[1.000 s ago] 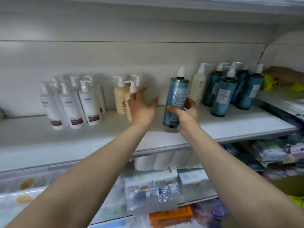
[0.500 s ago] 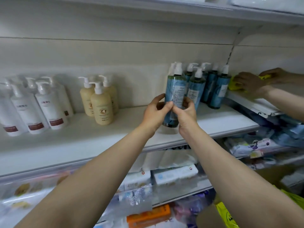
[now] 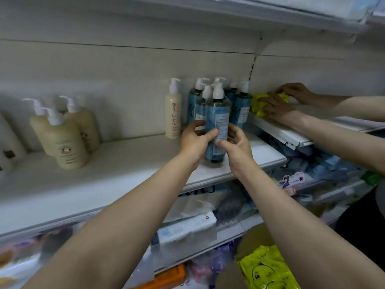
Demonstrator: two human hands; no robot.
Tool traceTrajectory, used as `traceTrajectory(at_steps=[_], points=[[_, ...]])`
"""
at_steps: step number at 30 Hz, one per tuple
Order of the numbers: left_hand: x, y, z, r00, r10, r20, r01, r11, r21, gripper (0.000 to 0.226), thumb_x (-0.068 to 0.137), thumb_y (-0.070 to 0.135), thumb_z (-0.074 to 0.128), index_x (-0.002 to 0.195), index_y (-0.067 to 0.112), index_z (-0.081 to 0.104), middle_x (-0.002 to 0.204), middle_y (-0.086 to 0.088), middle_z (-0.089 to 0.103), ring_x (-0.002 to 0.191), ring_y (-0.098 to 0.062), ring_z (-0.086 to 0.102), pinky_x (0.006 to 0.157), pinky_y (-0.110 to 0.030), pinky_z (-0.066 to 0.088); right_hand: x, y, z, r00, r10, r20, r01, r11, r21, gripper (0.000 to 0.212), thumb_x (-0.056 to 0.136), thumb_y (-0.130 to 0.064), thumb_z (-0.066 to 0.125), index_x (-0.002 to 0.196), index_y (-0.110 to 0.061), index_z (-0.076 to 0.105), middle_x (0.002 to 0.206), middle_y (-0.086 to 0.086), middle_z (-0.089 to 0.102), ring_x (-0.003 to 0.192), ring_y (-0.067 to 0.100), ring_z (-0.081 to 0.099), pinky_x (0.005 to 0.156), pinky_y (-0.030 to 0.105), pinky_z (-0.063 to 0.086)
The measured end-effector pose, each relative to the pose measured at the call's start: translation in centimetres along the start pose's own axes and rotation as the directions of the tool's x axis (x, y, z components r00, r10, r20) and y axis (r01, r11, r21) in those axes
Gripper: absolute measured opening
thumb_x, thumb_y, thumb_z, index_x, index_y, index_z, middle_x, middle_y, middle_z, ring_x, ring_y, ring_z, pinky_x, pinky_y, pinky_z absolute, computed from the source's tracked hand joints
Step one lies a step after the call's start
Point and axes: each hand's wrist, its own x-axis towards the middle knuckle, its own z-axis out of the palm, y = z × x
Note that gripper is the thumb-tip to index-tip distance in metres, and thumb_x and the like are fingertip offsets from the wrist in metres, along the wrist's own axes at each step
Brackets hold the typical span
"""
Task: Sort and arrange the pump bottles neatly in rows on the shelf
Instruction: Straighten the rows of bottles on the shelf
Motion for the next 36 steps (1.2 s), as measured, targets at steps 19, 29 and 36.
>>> traceTrajectory(at_steps=[19, 29, 36], points=[[4.8, -2.3, 9.1, 0.996, -0.054, -0.064, 0.062, 0.989, 0.133, 0.051, 0.095, 0.022, 0.063, 0.144, 0.024, 0.049, 0.139, -0.002, 0.059, 0.129, -0.022, 0.054, 0.103, -0.029, 0.045, 8.2, 2.3, -4.7, 0.999, 0.018, -0.031, -0.020, 0.998, -0.065, 0.067, 0.081, 0.012, 0.072, 0.141, -0.010, 0.053, 0.124, 0.001, 0.069, 0.114, 0.009, 0.066, 0.091, 0.023, 0.057], [4.1, -3.0, 10.3, 0.997, -0.067, -0.033, 0.071, 0.985, 0.159, 0.065, 0.096, 0.024, 0.062, 0.153, 0.032, 0.033, 0.146, 0.000, 0.053, 0.134, -0.020, 0.049, 0.109, -0.031, 0.040, 8.7, 3.6, -5.3, 0.998, 0.064, -0.016, -0.064, 0.998, -0.023, 0.065, 0.090, 0.014, 0.061, 0.147, -0.009, 0.042, 0.136, 0.005, 0.061, 0.121, 0.011, 0.062, 0.098, 0.023, 0.053], [1.3, -2.1, 8.8, 0.993, -0.104, -0.052, 0.111, 0.980, 0.166, 0.058, 0.097, 0.027, 0.062, 0.149, 0.017, 0.039, 0.148, -0.004, 0.049, 0.136, -0.021, 0.047, 0.109, -0.031, 0.040, 7.1, 3.4, -5.3, 0.979, 0.165, -0.116, -0.174, 0.982, -0.073, 0.064, 0.091, -0.001, 0.067, 0.148, -0.014, 0.041, 0.142, 0.006, 0.058, 0.128, 0.018, 0.058, 0.109, 0.037, 0.048]])
